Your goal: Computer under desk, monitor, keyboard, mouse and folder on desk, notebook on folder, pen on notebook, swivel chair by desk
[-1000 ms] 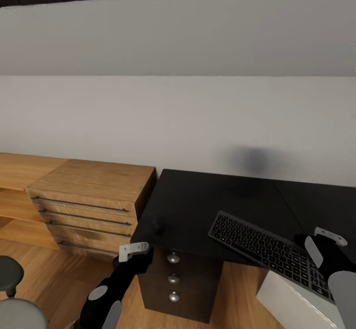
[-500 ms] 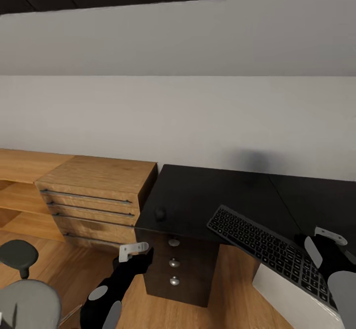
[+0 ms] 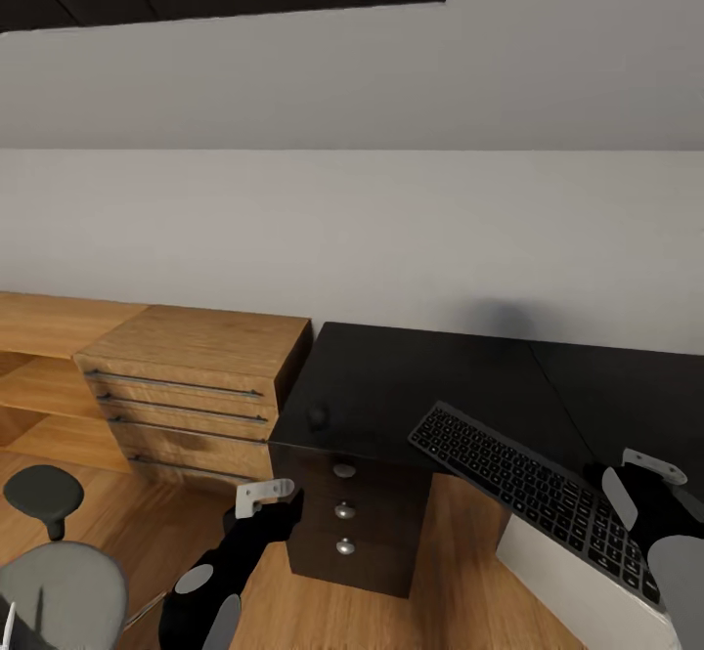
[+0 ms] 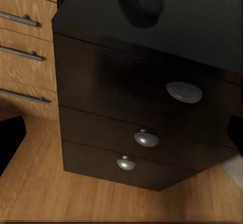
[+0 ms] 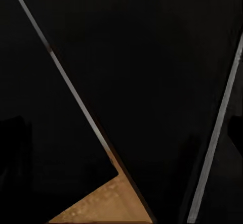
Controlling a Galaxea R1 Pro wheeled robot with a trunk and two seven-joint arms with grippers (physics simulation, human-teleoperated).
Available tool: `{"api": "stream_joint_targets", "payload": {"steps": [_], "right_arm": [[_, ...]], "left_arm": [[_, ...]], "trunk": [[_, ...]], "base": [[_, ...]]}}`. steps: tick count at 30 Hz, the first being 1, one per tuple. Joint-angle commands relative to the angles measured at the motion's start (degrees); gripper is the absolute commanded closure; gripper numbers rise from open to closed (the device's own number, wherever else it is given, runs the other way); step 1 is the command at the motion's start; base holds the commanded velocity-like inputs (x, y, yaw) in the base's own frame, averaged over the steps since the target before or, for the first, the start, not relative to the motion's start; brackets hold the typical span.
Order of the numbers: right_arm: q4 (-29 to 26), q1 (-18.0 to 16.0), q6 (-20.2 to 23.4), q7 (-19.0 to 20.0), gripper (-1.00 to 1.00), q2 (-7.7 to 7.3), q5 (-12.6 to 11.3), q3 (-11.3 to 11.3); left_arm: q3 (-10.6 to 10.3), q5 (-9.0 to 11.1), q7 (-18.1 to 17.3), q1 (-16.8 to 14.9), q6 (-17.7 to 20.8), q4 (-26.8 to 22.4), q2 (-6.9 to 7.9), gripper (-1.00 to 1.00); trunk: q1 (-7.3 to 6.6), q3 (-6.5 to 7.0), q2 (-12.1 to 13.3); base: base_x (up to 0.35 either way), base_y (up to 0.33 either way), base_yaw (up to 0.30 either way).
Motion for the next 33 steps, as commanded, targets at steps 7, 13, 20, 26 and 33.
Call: {"api": "stream_joint_targets", "payload": {"steps": [7, 13, 20, 26, 33], "right_arm": [[0.2, 0.0, 0.6, -0.3, -1.0, -0.01, -0.5, 0.0], [0.2, 0.0, 0.6, -0.3, -1.0, -0.01, -0.5, 0.0], [0.1, 0.0, 0.4, -0.3, -1.0, -0.01, -0.5, 0.0], [-0.2, 0.0, -3.9, -0.3, -1.0, 0.0, -0.5, -0.1], [-4.3, 0.1, -7.7, -0.3, -1.0, 0.4, -0.6, -0.4]], "left_arm": [[-0.1, 0.6, 0.5, 0.0, 0.2, 0.0, 0.0, -1.0], [-0.1, 0.6, 0.5, 0.0, 0.2, 0.0, 0.0, -1.0], [-0.4, 0.7, 0.5, 0.0, 0.1, 0.1, 0.0, -1.0], [-0.4, 0.6, 0.5, 0.0, 0.1, 0.2, 0.0, -1.0], [-0.5, 0.7, 0.5, 0.0, 0.1, 0.5, 0.0, -1.0]], "trunk": [[-0.02, -0.07, 0.0], [-0.02, -0.07, 0.0], [-0.02, -0.07, 0.0], [-0.02, -0.07, 0.0], [-0.02, -0.07, 0.0]], "base": [[-0.079, 0.0, 0.0], [-0.046, 0.108, 0.0], [-0.018, 0.033, 0.0], [-0.001, 0.001, 0.0], [0.0, 0.0, 0.0]]}}
